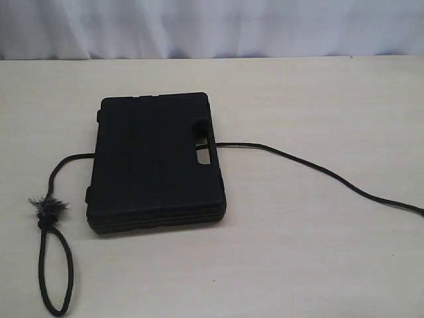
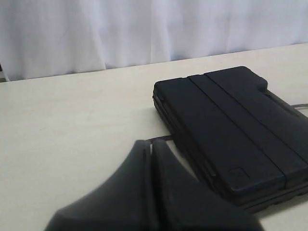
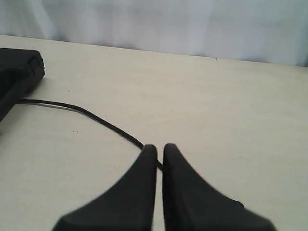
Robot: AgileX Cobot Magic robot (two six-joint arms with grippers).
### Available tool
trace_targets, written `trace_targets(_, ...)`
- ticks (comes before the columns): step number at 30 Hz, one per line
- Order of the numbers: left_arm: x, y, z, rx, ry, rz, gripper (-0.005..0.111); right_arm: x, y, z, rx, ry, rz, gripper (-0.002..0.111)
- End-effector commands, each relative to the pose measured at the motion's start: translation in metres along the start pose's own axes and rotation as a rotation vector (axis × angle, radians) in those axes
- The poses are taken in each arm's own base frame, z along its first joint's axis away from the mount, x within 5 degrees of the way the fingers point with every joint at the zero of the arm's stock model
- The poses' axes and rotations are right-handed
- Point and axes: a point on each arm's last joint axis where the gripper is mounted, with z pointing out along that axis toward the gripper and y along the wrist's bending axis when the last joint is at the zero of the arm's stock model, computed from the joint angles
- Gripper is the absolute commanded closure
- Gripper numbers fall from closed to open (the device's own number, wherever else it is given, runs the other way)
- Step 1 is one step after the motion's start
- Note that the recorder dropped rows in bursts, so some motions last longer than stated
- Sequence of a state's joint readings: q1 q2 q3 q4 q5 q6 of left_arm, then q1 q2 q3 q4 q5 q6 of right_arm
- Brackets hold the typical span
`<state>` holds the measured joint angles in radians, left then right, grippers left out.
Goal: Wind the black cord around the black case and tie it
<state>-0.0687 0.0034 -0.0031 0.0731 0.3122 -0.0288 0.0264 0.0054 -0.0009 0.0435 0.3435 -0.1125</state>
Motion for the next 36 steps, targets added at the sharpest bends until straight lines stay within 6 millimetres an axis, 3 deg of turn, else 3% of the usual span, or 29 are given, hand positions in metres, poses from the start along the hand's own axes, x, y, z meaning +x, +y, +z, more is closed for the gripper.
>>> trace_targets(1,0.001,0.0,0.0,-0.003,-0.004,-0.004,0.107,0.0,0.0,0.0,0.001,-0.006,0.002,0.104)
trace_targets(5,0.001,0.0,0.0,-0.003,-0.004,-0.004,0.107,-0.005,-0.003,-0.001,0.039,-0.06,-0.125,0.104)
trace_targets(7,-0.004,0.002,0.0,-0.023,-0.05,0.082,0.107,-0.014,-0.004,-0.002,0.058,-0.158,-0.164,0.104)
trace_targets(8,-0.008,0.001,0.0,-0.017,-0.101,0.059,0.107,-0.019,-0.003,-0.002,0.047,-0.214,-0.093,0.104)
trace_targets(13,-0.041,0.003,-0.01,0.059,-0.478,-0.406,0.107,-0.042,-0.008,-0.011,0.004,-0.496,0.377,0.104)
trace_targets(17,-0.057,0.012,-0.022,0.037,-0.711,-0.512,0.107,-0.045,-0.017,-0.014,-0.03,-0.578,0.801,0.104)
trace_targets(22,-0.068,0.018,-0.035,0.017,-0.915,-0.521,0.107,-0.055,-0.021,-0.022,-0.064,-0.718,0.886,0.104)
trace_targets(25,-0.076,0.022,-0.047,0.053,-1.087,-0.602,0.107,-0.088,-0.02,-0.041,-0.15,-0.888,0.811,0.104)
trace_targets(27,-0.08,0.02,-0.049,0.083,-1.107,-0.596,0.107,-0.116,-0.017,-0.044,-0.173,-0.915,0.708,0.104)
trace_targets(28,-0.088,0.019,-0.051,0.093,-1.114,-0.568,0.107,-0.127,-0.016,-0.039,-0.173,-0.877,0.692,0.104)
trace_targets(29,-0.106,0.014,-0.051,0.115,-1.105,-0.485,0.107,-0.153,-0.014,-0.023,-0.158,-0.747,0.619,0.104)
trace_targets(31,-0.128,0.011,-0.045,0.127,-1.044,-0.418,0.107,-0.18,-0.013,0.004,-0.1,-0.528,0.499,0.104)
trace_targets(33,-0.164,0.006,-0.017,0.116,-0.78,-0.342,0.107,-0.202,-0.02,0.055,0.035,-0.156,0.352,0.104)
trace_targets(36,-0.207,0.006,0.032,0.053,-0.375,-0.233,0.107,-0.204,-0.026,0.112,0.106,0.241,0.187,0.104)
